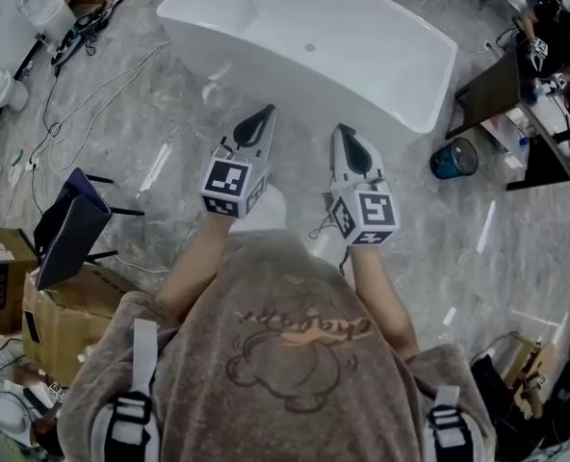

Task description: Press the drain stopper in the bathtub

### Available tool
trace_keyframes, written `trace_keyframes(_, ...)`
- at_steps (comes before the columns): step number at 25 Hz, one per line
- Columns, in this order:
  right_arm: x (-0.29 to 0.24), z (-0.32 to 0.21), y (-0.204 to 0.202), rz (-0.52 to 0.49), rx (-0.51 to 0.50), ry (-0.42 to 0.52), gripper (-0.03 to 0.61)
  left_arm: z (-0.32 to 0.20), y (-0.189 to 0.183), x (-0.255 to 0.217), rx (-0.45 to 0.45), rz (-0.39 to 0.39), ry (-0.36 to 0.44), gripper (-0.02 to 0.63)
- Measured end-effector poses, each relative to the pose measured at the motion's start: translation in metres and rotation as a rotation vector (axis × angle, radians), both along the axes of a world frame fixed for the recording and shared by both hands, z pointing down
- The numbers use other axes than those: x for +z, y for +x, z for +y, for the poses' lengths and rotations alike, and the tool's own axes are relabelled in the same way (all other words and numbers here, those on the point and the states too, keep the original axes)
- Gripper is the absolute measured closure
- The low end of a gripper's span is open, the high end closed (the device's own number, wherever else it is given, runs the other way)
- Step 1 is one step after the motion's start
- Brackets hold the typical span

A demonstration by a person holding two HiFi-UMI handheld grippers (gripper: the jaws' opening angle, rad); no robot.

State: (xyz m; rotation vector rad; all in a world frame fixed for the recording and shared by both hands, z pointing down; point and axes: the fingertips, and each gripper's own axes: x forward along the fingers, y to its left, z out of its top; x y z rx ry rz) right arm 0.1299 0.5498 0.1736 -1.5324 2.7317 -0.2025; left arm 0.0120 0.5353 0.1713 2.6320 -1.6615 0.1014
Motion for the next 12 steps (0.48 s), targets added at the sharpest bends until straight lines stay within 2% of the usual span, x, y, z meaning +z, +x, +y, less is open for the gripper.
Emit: trace_keyframes(12, -0.005, -0.088, 0.002, -0.008, 0.001, 0.011, 0.578, -0.093, 0.007, -0.006, 0.029, -0.02, 0.019, 0.614)
